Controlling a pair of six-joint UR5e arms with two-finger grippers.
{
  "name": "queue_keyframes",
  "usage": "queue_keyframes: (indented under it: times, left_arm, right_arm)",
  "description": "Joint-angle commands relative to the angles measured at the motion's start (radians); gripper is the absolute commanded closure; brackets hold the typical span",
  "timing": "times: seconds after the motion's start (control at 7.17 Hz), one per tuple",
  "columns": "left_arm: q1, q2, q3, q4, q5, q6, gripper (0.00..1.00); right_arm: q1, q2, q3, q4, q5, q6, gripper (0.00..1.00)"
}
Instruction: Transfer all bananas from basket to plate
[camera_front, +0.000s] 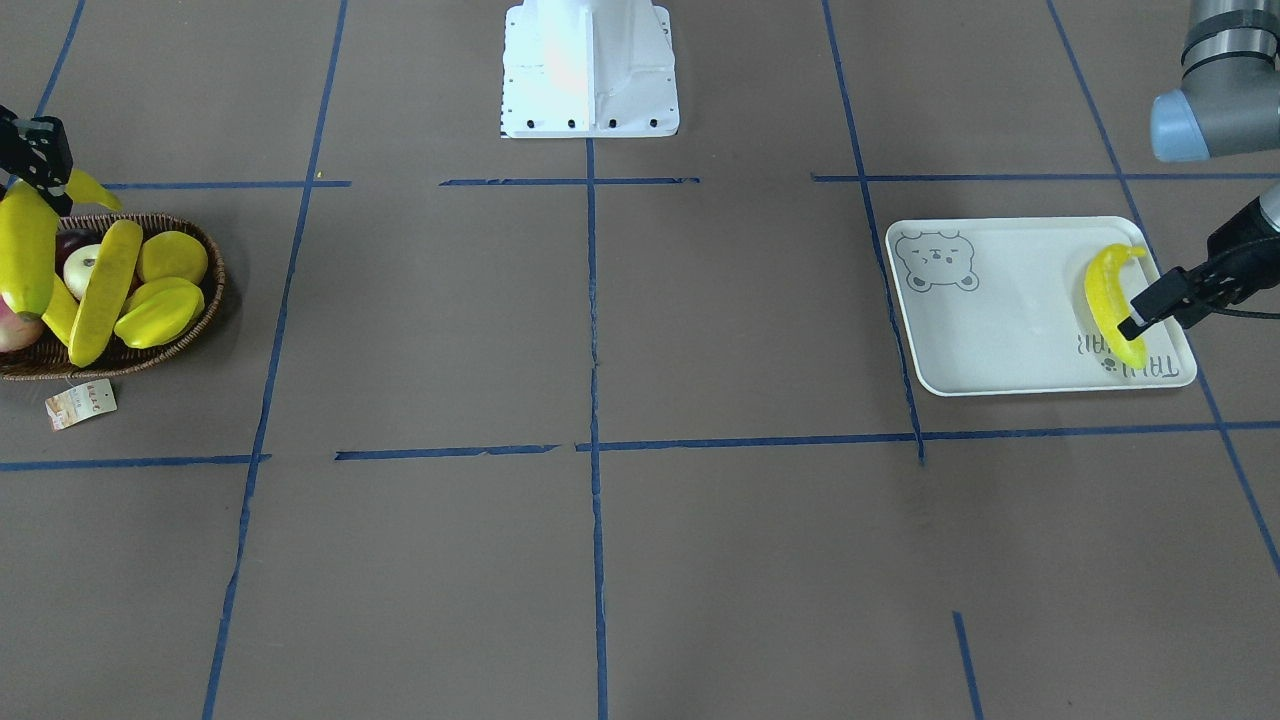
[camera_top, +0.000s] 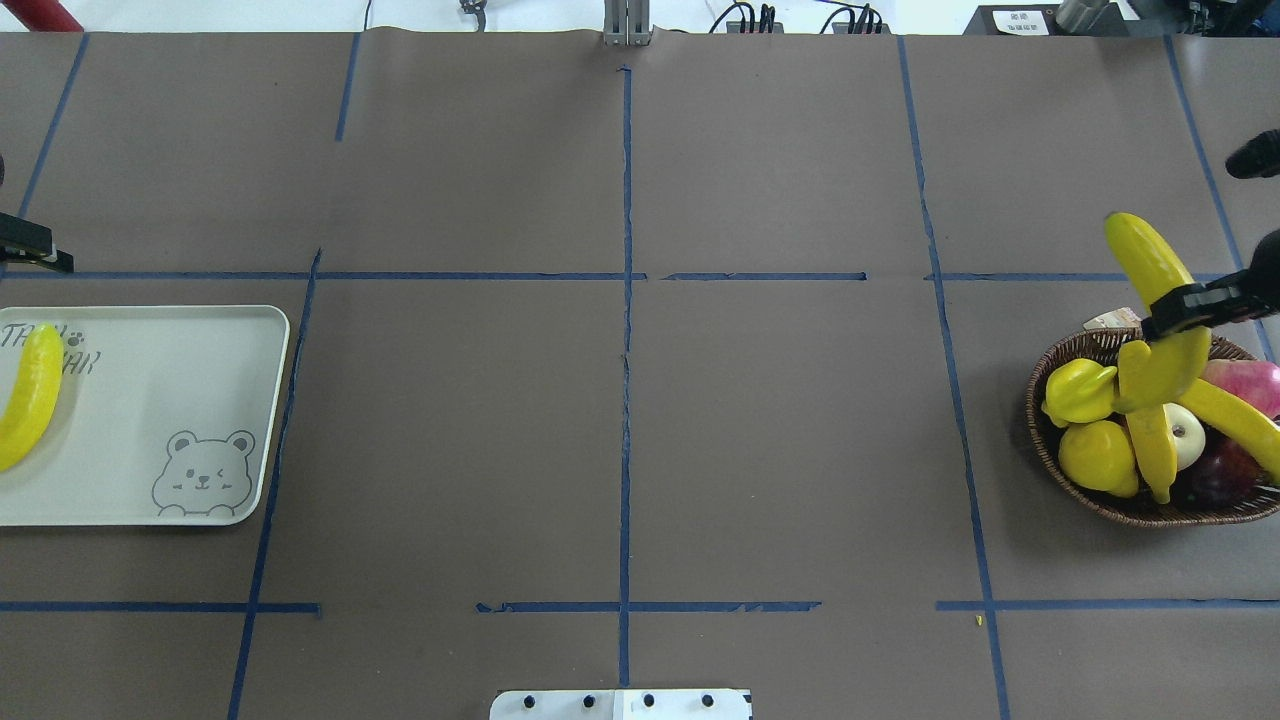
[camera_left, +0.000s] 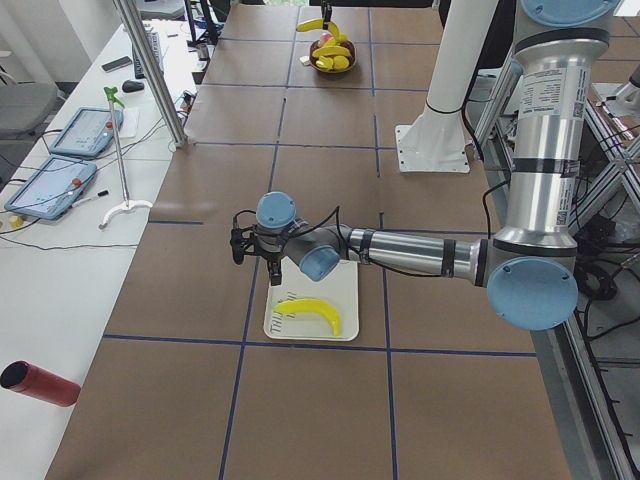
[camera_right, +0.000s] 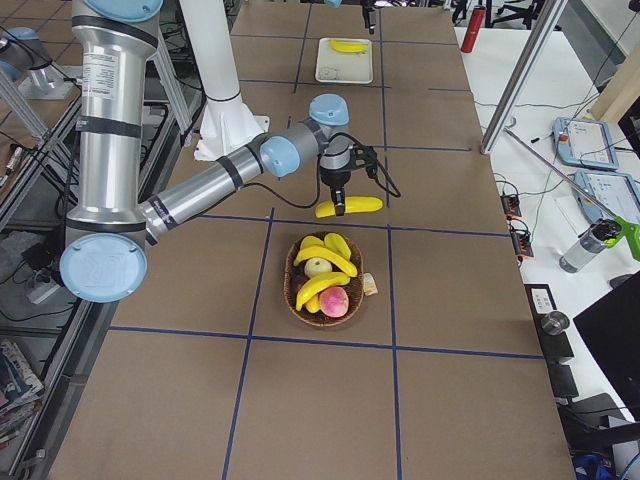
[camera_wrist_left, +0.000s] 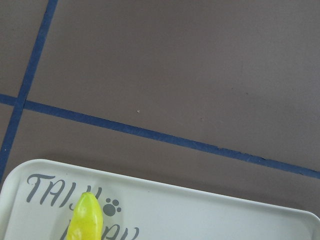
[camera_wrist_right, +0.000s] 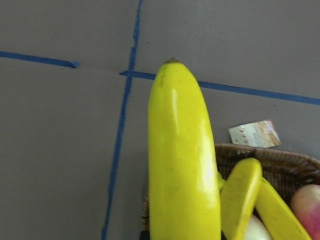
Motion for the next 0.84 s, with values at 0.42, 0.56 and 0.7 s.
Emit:
queue_keyframes:
  times: [0.42, 0.56, 0.7]
  left_arm:
    - [0.203, -0.293, -0.006, -0.007, -0.027, -0.376, 0.0]
    - [0.245, -0.362, -0.005, -0.007, -0.021, -0.462, 0.0]
    - [0.262, -0.418, -0.005, -0.005, -0.018, -0.516, 0.0]
  right_arm:
    - [-0.202, 0.526, -0.265, 0.06, 0.035, 0.458, 0.97]
    - [-0.215, 0.525, -0.333, 0.244, 0.035, 0.548, 0.97]
    - [-0.244, 0.527, -0.409, 0.42, 0.032, 0.64, 0.97]
